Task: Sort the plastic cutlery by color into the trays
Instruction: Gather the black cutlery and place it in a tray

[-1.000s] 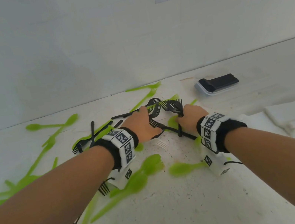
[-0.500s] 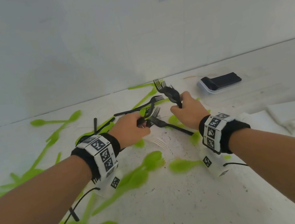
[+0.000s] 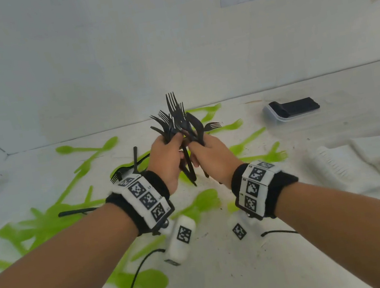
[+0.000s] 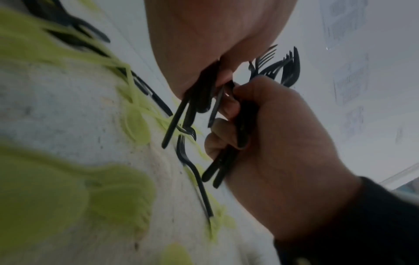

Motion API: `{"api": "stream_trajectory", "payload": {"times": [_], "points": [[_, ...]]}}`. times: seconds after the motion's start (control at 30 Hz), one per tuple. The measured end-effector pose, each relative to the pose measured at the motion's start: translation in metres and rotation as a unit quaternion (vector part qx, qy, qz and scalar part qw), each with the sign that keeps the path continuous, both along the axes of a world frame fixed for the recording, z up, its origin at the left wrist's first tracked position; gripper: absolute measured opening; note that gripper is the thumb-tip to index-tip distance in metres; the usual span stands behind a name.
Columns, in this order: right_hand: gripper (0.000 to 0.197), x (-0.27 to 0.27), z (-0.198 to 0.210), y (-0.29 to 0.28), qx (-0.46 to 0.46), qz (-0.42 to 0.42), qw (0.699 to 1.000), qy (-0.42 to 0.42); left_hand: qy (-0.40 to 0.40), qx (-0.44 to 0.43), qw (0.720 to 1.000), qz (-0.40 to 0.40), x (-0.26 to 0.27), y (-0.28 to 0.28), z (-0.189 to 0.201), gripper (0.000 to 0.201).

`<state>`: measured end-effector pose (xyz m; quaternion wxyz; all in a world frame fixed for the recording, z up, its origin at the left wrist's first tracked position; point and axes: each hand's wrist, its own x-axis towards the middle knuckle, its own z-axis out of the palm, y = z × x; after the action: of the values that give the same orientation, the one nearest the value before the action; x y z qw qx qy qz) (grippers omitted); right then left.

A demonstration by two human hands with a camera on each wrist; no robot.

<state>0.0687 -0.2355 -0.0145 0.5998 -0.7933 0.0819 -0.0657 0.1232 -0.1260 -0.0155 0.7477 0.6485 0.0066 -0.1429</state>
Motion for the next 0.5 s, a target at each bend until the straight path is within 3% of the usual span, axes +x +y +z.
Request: {"api": "stream_trajectory", "payload": {"times": [0.1, 0.17, 0.3, 0.5], "points": [[0.019, -0.003, -0.007, 0.007, -0.017, -0.041, 0.999, -0.011, 0.002, -0.031, 0.999, 0.006, -0.012, 0.000, -0.005, 0.026], [0.025, -0.005, -0.011, 0.010, -0.024, -0.028, 0.999, 0.005, -0.009, 0.007, 1.000, -0.004, -0.016, 0.004, -0.010, 0.028], [0.020, -0.014, -0.012, 0.011, 0.052, 0.009, 0.998, 0.020, -0.011, 0.049, 0.999, -0.003, -0.021, 0.018, -0.014, 0.024], [0.019, -0.015, -0.011, 0.001, 0.158, -0.113, 0.981, 0.018, 0.000, 0.063, 0.994, -0.094, -0.032, 0.033, 0.003, 0.019]]}}
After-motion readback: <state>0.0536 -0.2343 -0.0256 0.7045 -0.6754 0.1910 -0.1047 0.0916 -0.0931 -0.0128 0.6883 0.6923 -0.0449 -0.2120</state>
